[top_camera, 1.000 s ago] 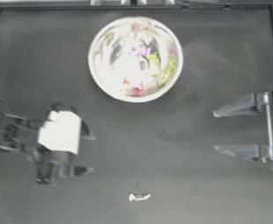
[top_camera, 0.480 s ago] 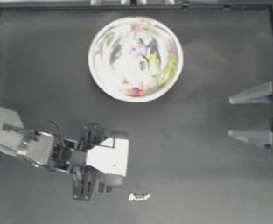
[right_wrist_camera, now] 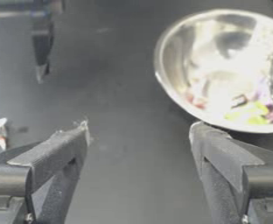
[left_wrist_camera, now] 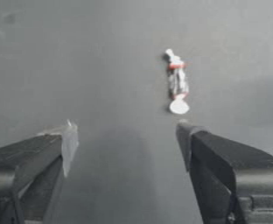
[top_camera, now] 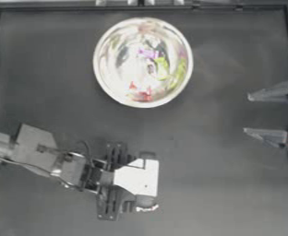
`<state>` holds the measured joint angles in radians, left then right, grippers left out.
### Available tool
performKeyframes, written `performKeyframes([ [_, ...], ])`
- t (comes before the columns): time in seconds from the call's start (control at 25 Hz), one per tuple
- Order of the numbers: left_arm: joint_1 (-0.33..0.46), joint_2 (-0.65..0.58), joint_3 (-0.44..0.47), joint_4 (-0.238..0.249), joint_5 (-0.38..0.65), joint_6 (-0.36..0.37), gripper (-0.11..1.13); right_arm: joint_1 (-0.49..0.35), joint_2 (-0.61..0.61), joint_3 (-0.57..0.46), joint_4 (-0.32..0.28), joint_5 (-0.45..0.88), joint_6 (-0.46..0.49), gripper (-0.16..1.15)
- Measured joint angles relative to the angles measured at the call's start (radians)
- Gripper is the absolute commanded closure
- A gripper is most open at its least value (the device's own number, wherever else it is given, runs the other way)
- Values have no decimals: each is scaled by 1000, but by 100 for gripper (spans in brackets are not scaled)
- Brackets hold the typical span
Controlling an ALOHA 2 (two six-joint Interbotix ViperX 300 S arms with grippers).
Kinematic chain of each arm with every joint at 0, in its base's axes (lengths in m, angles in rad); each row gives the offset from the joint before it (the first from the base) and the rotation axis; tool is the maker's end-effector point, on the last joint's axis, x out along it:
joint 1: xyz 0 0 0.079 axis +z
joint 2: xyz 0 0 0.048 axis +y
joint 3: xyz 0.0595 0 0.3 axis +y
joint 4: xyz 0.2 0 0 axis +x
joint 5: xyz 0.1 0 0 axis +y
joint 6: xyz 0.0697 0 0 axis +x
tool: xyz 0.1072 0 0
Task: Put candies in bowl
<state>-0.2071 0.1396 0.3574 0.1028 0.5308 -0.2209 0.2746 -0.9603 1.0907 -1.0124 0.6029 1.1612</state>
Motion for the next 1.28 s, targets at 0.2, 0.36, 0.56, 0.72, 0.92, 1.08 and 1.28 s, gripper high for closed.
performKeyframes([
  [0.2,-17,60,-41,-3,5,-2,3,0,0,2,3,-6,0,0],
  [0.36,-23,104,-75,-29,14,-3,3,2,0,2,6,-11,0,0],
  [0.56,-26,158,-123,-43,29,-3,3,2,-2,9,9,-17,2,0],
  [0.72,-29,187,-160,-48,35,-3,3,2,-2,14,9,-21,3,0],
  [0.92,-29,235,-198,-48,67,2,4,0,0,12,9,-32,3,0],
  [1.08,-28,261,-219,-46,81,5,4,2,-2,14,9,-38,3,0],
  [1.28,-25,270,-227,-44,91,6,4,2,-2,14,9,-44,5,0],
])
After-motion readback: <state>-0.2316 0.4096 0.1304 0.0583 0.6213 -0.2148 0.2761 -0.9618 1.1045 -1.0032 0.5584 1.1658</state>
